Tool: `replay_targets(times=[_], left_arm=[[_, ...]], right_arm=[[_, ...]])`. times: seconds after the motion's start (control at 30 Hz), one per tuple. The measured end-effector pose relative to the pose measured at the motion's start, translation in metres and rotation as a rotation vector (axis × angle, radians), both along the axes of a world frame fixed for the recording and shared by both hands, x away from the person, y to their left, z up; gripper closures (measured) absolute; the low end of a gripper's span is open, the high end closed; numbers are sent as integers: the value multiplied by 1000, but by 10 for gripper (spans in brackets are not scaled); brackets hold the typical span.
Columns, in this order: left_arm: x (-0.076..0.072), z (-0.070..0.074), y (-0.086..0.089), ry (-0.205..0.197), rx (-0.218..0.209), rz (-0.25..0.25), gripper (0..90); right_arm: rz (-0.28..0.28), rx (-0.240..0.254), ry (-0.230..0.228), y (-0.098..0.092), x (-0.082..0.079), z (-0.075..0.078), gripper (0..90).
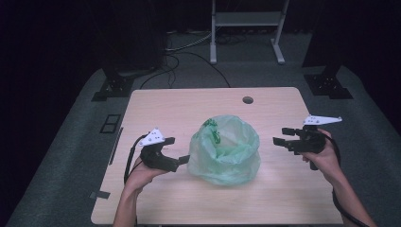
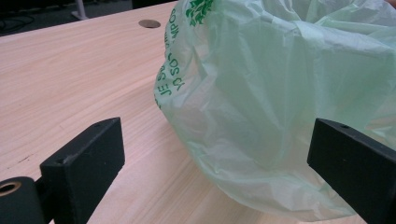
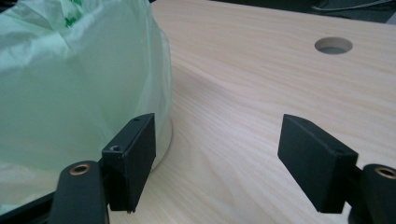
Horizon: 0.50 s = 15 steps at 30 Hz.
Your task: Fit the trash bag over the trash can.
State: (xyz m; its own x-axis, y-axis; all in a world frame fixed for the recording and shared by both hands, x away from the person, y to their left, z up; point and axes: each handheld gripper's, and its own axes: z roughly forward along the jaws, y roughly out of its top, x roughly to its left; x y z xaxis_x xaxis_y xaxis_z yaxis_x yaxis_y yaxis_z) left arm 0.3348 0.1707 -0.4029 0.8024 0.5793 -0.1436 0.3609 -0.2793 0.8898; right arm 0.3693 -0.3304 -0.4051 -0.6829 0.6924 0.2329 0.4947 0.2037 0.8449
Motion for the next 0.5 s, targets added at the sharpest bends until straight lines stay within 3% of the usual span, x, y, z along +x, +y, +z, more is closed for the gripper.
replay_targets(times=[0.5], left_arm=[[3,-4,6,-4,13,12,25]], right_arm=[[-21,-4,37,-10,-19,-30,270]])
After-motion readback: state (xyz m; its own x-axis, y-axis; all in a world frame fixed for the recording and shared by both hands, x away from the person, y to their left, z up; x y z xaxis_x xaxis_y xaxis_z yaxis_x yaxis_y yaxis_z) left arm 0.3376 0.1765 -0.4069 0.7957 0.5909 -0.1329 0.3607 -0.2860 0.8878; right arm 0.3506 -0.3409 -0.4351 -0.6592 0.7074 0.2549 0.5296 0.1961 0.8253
